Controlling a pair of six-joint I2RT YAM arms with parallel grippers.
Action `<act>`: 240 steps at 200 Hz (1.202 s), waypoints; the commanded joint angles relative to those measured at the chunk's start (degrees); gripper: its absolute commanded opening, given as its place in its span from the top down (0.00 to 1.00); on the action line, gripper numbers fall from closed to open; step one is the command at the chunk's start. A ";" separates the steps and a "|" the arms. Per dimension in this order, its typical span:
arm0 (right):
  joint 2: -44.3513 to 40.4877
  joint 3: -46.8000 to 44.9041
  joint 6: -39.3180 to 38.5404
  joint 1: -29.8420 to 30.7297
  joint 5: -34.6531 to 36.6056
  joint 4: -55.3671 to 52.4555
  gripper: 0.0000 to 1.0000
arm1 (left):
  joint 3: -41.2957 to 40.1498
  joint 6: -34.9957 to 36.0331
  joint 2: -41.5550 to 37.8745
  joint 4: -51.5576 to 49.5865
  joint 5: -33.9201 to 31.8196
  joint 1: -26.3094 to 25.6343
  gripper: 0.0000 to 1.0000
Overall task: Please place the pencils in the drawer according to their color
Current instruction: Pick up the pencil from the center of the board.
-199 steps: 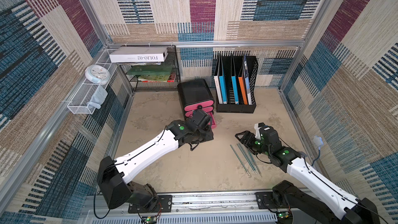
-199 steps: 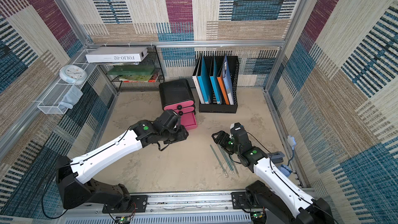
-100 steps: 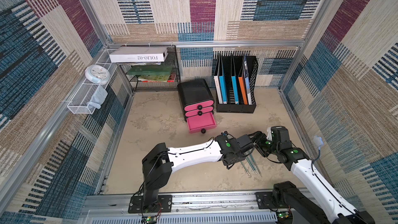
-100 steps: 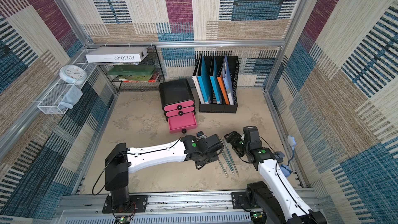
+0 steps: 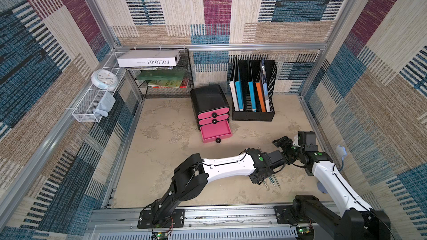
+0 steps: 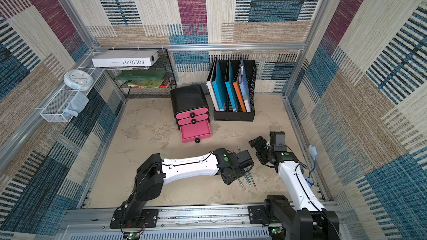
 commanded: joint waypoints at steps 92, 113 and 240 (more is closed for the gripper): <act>-0.30 -0.12 -0.24 -0.44 -1.98 2.27 0.20 | 7.04 5.22 8.58 -6.29 0.78 4.74 0.55; -0.09 -0.10 -0.21 -0.44 -2.07 2.47 0.21 | 9.63 6.24 10.30 -7.55 1.00 5.08 0.56; -1.37 0.20 1.37 -0.47 -2.56 3.53 0.21 | 14.25 6.85 14.81 -14.01 2.01 5.64 0.66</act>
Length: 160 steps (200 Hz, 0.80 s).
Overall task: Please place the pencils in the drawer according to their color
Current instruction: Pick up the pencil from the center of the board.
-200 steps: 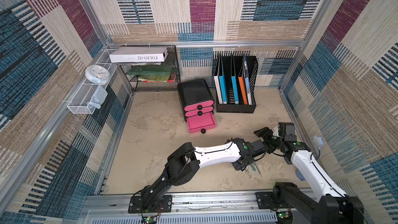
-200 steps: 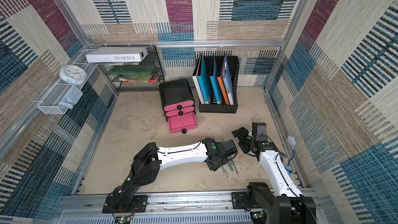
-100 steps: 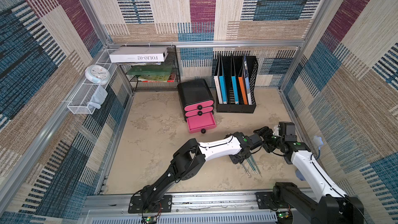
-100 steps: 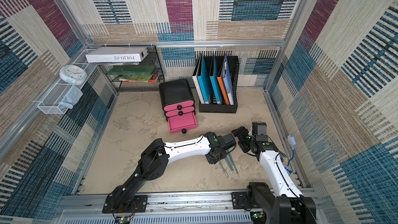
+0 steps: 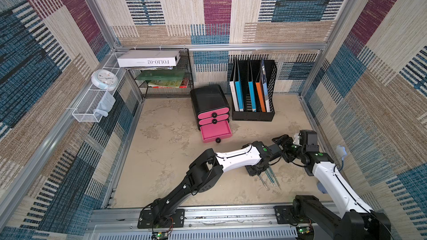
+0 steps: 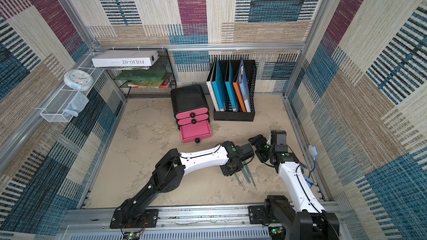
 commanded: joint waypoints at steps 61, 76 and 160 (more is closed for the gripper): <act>-1.35 -0.05 0.53 -0.06 -0.19 0.96 0.21 | 0.36 1.08 1.24 -3.10 0.48 0.35 0.81; -1.42 -0.05 0.62 -0.04 -0.52 1.09 0.21 | 0.30 1.19 1.24 -3.07 0.55 0.41 0.87; -3.12 -3.14 1.64 -0.04 -5.88 5.34 0.21 | -2.48 5.06 -3.56 -3.04 -2.27 0.41 1.00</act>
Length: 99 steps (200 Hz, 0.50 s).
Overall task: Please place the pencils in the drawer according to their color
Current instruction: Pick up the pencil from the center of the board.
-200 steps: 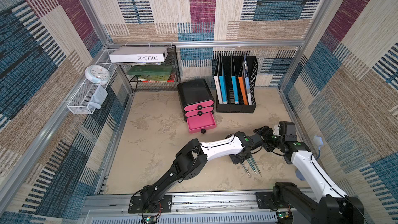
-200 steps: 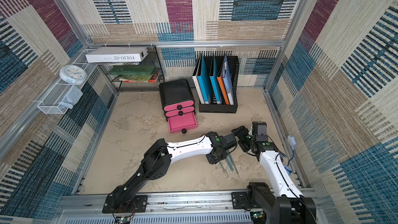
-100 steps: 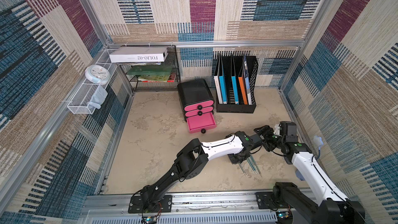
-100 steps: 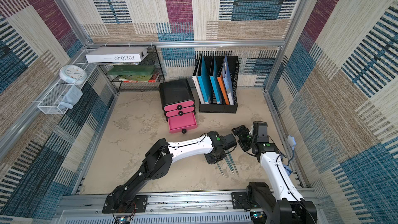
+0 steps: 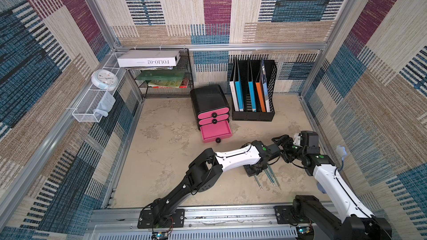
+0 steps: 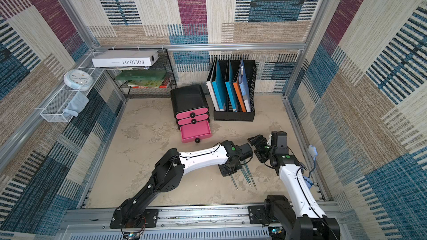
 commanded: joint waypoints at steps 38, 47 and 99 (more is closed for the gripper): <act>-1.91 -3.31 0.51 0.01 -6.62 5.03 0.21 | -4.97 7.25 -8.66 -1.25 -6.96 0.42 1.00; -2.33 -3.66 0.33 -0.04 -7.29 5.35 0.21 | -5.87 8.82 -10.05 -1.25 -7.82 0.54 1.00; -3.15 -6.91 0.10 0.66 -15.27 9.26 0.21 | -11.25 21.82 -16.73 -1.12 -13.54 2.88 1.00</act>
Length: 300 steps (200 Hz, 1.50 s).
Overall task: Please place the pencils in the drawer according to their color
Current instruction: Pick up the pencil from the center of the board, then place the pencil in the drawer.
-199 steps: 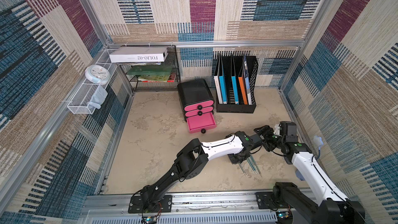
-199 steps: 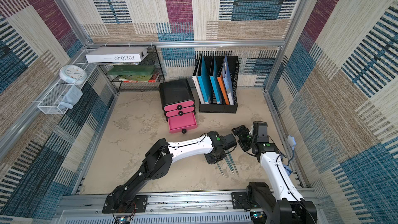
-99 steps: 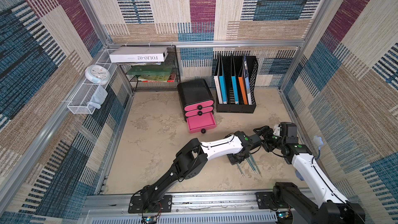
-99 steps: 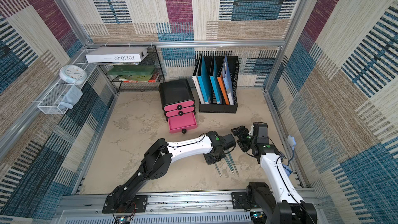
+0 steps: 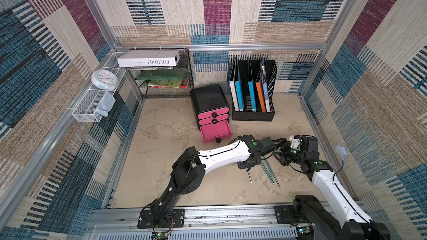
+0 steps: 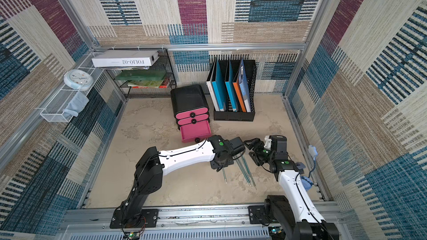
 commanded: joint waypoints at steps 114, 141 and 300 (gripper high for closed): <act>-12.77 -10.36 11.94 15.06 4.46 12.48 0.20 | -9.06 57.88 -12.43 13.28 -14.26 10.81 1.00; -13.62 -11.49 14.17 18.65 8.22 14.21 0.20 | -11.01 65.47 -13.69 17.45 -13.81 13.37 1.00; -17.42 -14.66 21.75 27.46 28.06 16.36 0.21 | -13.61 88.24 -7.62 35.95 -11.30 24.73 1.00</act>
